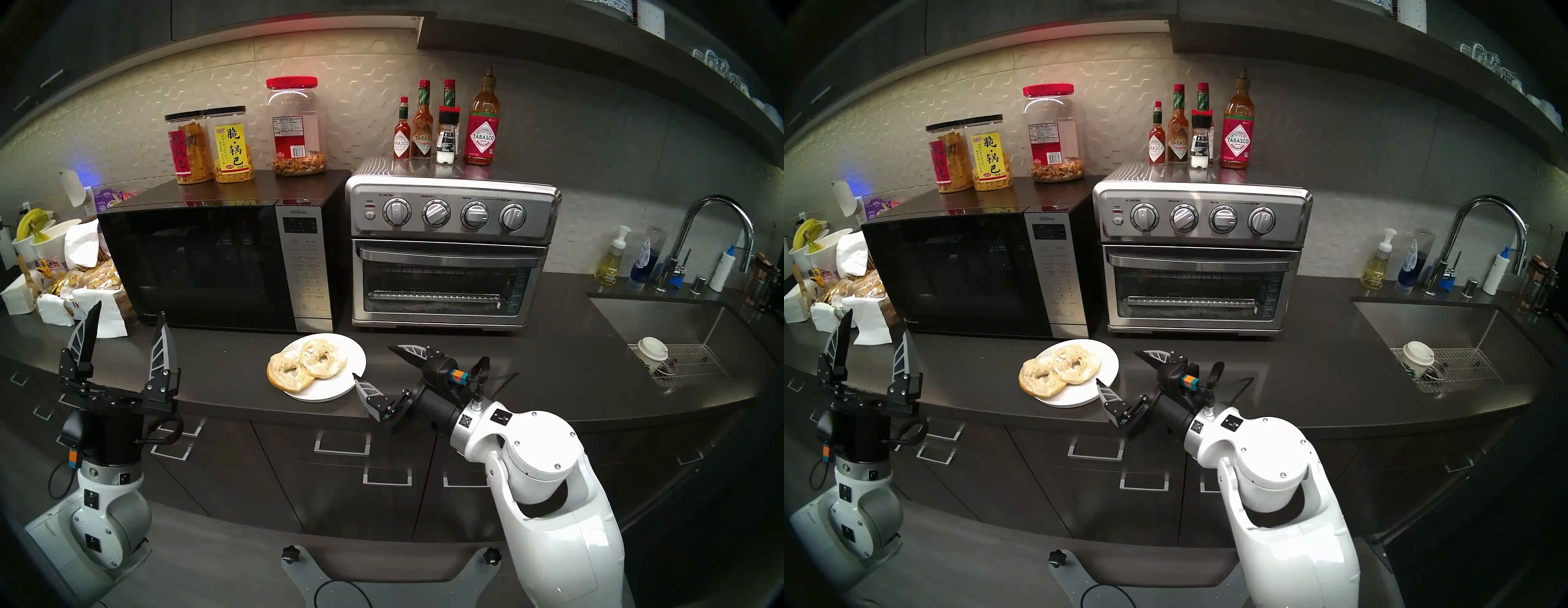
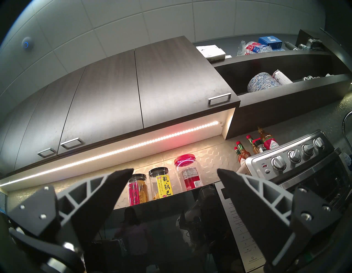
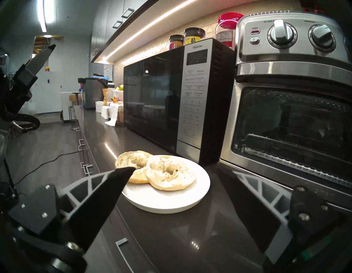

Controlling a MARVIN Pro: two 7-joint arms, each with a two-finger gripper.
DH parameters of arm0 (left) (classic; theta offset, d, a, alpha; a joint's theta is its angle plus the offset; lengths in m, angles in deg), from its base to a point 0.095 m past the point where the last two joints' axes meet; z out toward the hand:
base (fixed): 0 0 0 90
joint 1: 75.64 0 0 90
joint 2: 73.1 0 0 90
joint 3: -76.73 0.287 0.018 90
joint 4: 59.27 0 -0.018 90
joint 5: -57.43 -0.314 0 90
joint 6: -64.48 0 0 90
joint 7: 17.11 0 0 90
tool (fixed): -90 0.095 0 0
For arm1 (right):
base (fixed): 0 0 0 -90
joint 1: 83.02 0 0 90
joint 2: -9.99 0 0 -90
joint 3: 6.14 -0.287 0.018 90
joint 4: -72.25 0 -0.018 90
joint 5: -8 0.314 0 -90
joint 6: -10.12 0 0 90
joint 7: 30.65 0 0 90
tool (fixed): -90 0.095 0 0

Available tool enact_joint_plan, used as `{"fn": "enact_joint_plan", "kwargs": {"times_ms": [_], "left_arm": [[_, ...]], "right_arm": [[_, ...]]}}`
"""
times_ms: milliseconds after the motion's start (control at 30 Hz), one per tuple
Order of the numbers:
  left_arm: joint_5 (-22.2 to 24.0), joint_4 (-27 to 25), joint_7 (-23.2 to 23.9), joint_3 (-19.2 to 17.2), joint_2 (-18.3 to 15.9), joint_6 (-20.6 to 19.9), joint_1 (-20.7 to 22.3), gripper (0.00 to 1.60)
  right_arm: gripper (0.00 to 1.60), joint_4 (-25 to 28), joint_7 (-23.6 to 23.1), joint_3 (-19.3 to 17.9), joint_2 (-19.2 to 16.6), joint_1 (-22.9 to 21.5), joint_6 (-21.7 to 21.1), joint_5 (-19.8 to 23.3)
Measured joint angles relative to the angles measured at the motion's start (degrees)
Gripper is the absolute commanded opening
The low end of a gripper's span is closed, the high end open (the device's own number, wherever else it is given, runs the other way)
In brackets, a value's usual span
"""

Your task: Open the oven and place the bagel inside on the rack

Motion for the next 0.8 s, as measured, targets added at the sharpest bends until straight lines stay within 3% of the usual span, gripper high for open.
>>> {"fn": "enact_joint_plan", "kwargs": {"times_ms": [233, 467, 800], "left_arm": [[0.0, 0.0, 0.0, 0.0, 0.0, 0.0, 0.0, 1.60], [0.0, 0.0, 0.0, 0.0, 0.0, 0.0, 0.0, 1.60], [0.0, 0.0, 0.0, 0.0, 0.0, 0.0, 0.0, 1.60]], "right_arm": [[1.60, -2.2, -4.2, -0.6, -0.8, -3.4, 1.5, 0.7], [1.60, -2.1, -8.0, -0.8, -2.9, -4.1, 7.0, 1.2], [1.60, -4.6, -8.1, 0.3, -3.5, -4.7, 12.3, -0.6]]}}
